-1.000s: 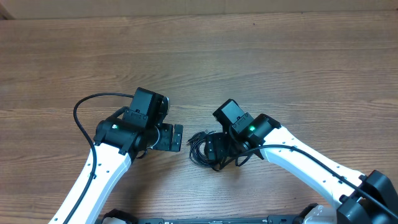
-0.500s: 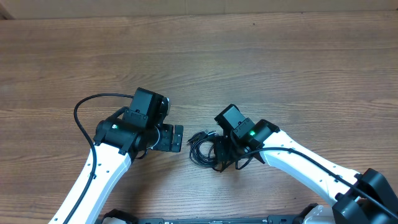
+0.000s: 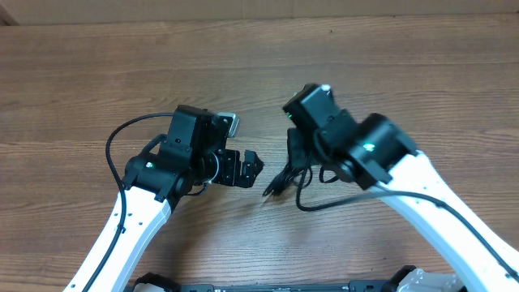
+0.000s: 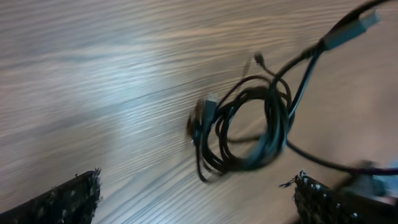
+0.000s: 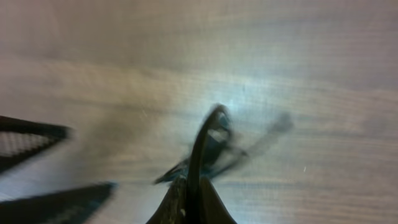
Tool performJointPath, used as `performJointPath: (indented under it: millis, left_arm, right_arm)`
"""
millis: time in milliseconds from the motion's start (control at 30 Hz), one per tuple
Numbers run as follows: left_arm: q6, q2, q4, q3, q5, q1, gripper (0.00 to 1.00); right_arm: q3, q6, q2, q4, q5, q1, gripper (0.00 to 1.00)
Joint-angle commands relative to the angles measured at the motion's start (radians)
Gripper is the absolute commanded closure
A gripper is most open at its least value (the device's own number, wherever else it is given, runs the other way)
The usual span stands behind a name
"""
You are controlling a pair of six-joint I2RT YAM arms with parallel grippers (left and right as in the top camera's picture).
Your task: Untangle cables
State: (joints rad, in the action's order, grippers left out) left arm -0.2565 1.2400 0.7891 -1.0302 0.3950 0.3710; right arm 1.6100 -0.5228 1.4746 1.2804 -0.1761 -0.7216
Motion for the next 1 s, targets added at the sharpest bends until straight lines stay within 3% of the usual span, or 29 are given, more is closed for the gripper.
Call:
performJointPath:
  millis: [0, 267, 500, 633, 967]
  left_arm:
    - [0.016, -0.003, -0.054, -0.020, 0.185, -0.004, 0.00]
    - [0.213, 0.062, -0.079, -0.019, 0.267, -0.004, 0.00]
    - [0.699, 0.267, -0.035, -0.019, 0.518, -0.004, 0.00]
    - [0.710, 0.398, -0.037, -0.019, 0.433, -0.005, 0.00]
    - [0.714, 0.527, -0.168, -0.019, 0.506, -0.004, 0.00]
  right_arm:
    - [0.047, 0.007, -0.021, 0.014, -0.068, -0.003, 0.96]
    - [0.047, 0.007, -0.034, 0.046, -0.071, -0.003, 0.96]
    - [0.047, 0.007, -0.077, 0.050, -0.070, -0.003, 0.96]
    - [0.047, 0.007, -0.120, 0.050, -0.070, -0.003, 0.96]
    - [0.047, 0.006, -0.173, 0.050, -0.058, -0.003, 0.96]
